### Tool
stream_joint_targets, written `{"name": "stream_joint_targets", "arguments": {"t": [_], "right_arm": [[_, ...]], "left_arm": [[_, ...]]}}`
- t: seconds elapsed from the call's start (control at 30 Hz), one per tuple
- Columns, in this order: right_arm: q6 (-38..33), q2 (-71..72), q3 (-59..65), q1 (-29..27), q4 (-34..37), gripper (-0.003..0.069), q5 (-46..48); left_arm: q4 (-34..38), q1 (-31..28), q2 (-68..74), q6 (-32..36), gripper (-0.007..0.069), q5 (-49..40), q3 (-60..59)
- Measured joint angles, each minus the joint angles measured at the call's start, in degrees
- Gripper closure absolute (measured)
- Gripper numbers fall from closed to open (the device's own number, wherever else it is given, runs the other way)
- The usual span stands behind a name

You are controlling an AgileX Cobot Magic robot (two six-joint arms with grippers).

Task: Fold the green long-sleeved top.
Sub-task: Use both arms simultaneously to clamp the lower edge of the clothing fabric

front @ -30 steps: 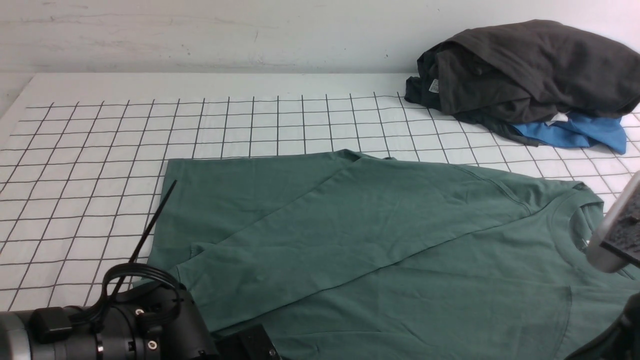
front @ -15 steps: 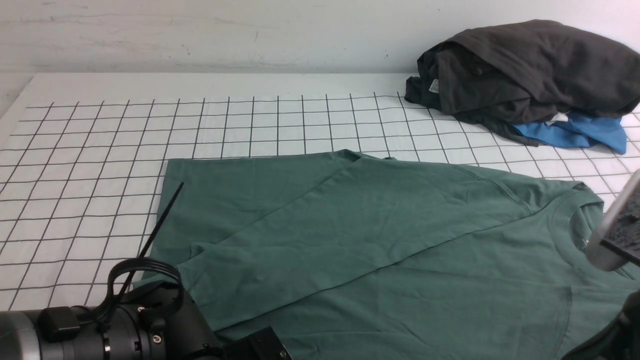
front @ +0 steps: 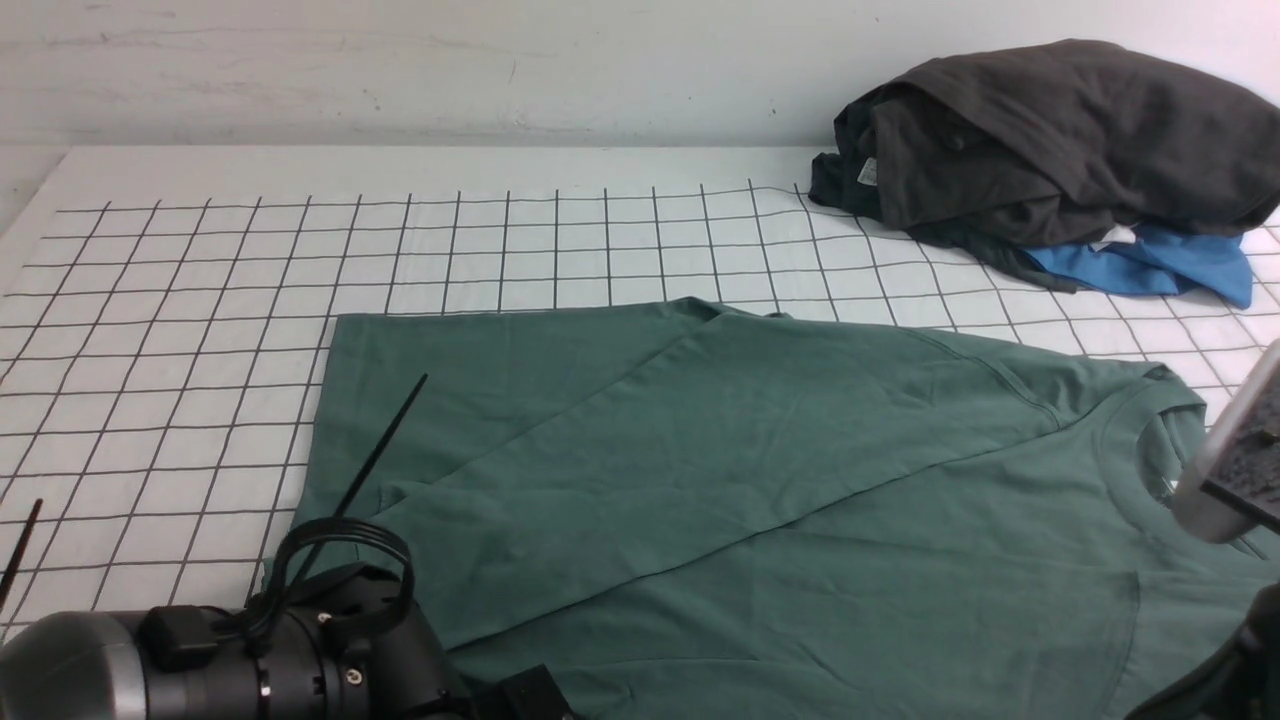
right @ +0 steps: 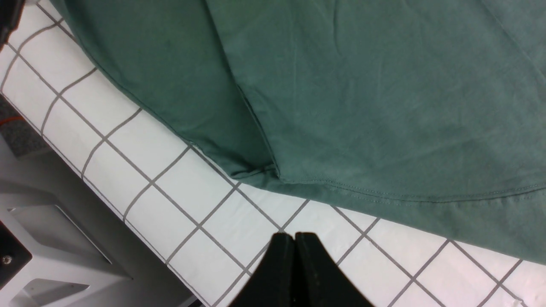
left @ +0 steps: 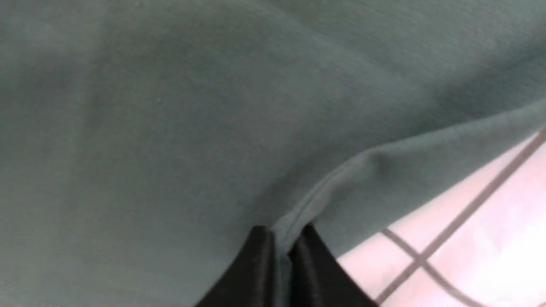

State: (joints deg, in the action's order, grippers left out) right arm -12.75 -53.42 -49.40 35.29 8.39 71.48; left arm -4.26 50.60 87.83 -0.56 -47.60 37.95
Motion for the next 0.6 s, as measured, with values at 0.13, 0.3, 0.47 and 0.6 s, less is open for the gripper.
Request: {"name": "stream_joint_targets", "arguments": {"t": [0.13,0.3,0.47,0.6], "right_arm": [[0.0,0.0,0.0,0.0,0.0,0.0673,0.1],[0.0,0.0,0.0,0.0,-1.5,0.0673,0.1],[0.0,0.0,0.0,0.0,-2.8,0.0673,0.1],[-2.5,0.0,0.0,0.0,-3.3,0.0658,0.1]], "left_arm": [[-0.3,0.0,-2.7,0.0,0.0627,-1.9,-0.3],[-1.6,-0.4,-8.7,0.0,0.0627,-6.4,-0.3],[-2.6,-2.4,-13.0,3.3,0.0627,-12.4,-0.3],[-2.4,-6.2,-14.7,11.0,0.0627,-16.3,-0.3]]}}
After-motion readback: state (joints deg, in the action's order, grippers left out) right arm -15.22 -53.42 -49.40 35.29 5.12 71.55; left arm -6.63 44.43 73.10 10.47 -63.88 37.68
